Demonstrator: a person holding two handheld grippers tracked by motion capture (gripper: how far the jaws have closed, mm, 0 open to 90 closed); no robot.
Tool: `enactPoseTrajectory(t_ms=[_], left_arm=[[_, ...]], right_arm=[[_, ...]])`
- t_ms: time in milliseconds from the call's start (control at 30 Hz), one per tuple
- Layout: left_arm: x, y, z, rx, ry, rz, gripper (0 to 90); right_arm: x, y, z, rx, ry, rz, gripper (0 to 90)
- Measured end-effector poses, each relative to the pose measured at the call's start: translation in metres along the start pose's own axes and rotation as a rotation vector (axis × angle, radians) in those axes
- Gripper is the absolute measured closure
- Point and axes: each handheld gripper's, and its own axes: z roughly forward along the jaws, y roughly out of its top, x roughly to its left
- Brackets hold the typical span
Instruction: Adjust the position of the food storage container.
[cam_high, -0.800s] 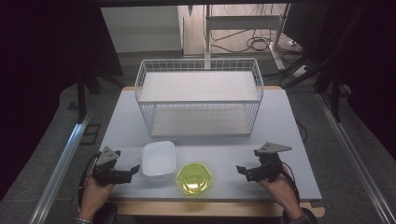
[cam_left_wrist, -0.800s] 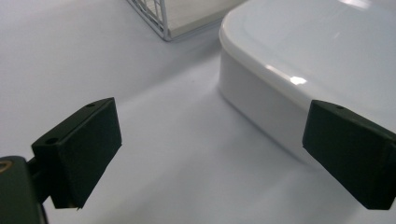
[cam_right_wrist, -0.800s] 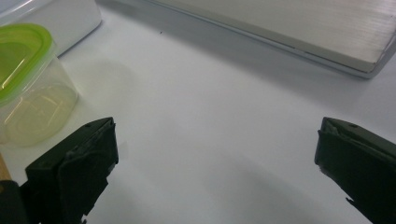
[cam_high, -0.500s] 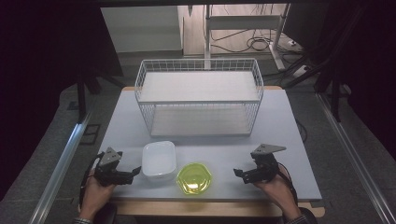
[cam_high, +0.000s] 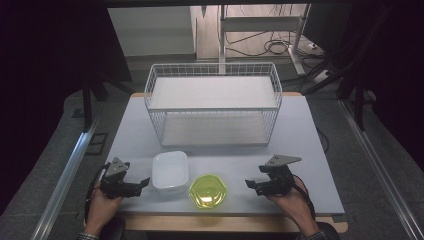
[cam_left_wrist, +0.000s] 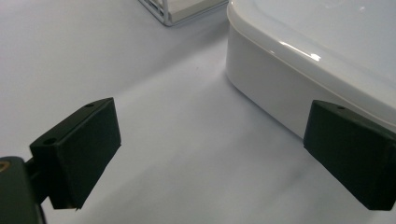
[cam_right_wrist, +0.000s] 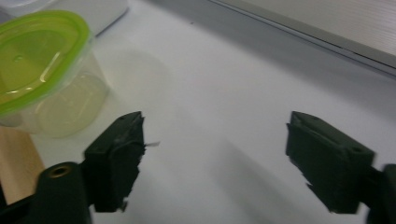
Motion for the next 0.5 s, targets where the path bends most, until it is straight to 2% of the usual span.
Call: enactPoseTrajectory(t_ms=[67,167,200,233,267,367,500], left_arm=[[0.0,0.0,0.001,0.003,0.001,0.002,3.9],[0.0,0.0,0.002,0.014,-0.009,-0.005,4.5],[0.0,0.0,0.002,0.014,-0.009,-0.005,4.5],[0.0,0.0,0.002,0.019,-0.011,-0.006,4.5],[0.0,0.0,0.002,0.019,-0.011,-0.006,4.6],[0.001,0.0,0.001,0.014,-0.008,-0.012,4.6],[0.002,0.0,0.001,0.011,-0.004,-0.015,4.5]], right_arm=[[0.003,0.001,0.001,0.004,-0.002,-0.011,29.4],[0.013,0.009,0.003,0.02,0.023,-0.053,42.2],[0.013,0.009,0.003,0.02,0.023,-0.053,42.2],[0.019,0.013,0.004,0.027,0.043,-0.068,49.3],[0.019,0.013,0.004,0.027,0.043,-0.068,49.3],[0.029,0.02,0.007,0.04,0.071,-0.102,61.5],[0.033,0.024,0.007,0.046,0.085,-0.123,69.8]])
